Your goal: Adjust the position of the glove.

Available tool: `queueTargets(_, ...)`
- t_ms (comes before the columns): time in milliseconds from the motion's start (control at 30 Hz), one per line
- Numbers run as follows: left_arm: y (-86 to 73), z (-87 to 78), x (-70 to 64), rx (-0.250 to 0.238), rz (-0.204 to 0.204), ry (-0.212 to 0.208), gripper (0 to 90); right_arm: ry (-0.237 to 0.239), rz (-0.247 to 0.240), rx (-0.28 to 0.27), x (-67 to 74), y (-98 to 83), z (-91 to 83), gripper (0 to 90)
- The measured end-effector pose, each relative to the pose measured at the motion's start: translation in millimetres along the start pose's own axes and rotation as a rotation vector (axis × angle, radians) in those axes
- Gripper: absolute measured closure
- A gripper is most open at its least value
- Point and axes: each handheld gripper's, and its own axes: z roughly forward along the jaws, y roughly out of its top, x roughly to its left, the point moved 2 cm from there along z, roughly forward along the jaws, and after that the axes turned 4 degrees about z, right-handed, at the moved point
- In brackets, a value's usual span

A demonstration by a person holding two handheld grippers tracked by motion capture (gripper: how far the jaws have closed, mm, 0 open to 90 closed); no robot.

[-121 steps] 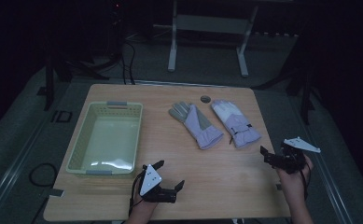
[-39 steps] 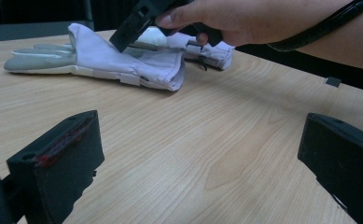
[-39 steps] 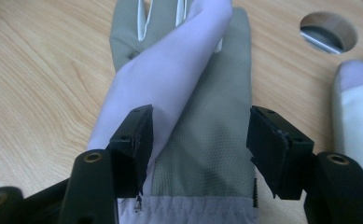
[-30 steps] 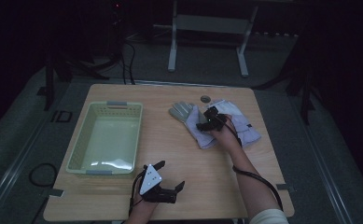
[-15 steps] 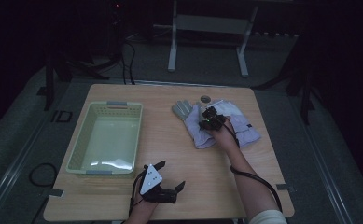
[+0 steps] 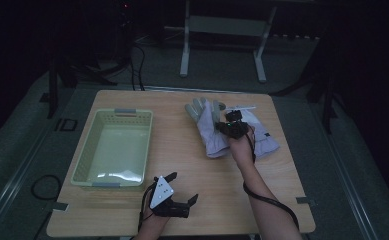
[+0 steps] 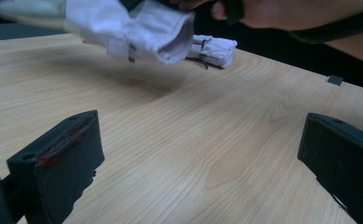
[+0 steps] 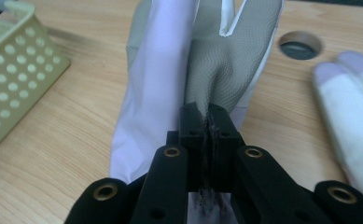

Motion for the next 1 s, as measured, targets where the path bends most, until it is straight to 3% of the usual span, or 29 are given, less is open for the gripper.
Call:
queueTargets(167,0.0,-0.1,0.2,0.002,-0.003,-0.001,0.2,-0.037,0.072,-0.055,11.8,-8.0,-19.5,86.5)
queueTargets(267,0.0,-0.1,0.1,0.002,-0.004,-0.001,0.2,-0.066,0.077,-0.072,22.0,-15.9,-26.0,86.5)
queueTargets(467,0.0,-0.1,-0.1,-0.006,-0.002,0.002,0.2,-0.056,0.162,-0.115,33.4,-35.4,-29.4,86.4)
queueTargets(633,0.0,0.0,-0.5,-0.008,-0.002,0.001,0.2,-0.075,0.203,-0.123,45.6,-57.1,-18.9,86.3)
queueTargets(767,-0.1,-0.2,-0.3,-0.006,0.003,-0.001,0.2,-0.080,0.236,-0.088,47.5,-68.7,-3.8,86.3)
queueTargets(1000,0.0,0.0,-0.8,-0.006,0.005,-0.006,0.2,-0.128,0.223,-0.038,45.4,-78.9,19.6,85.9)
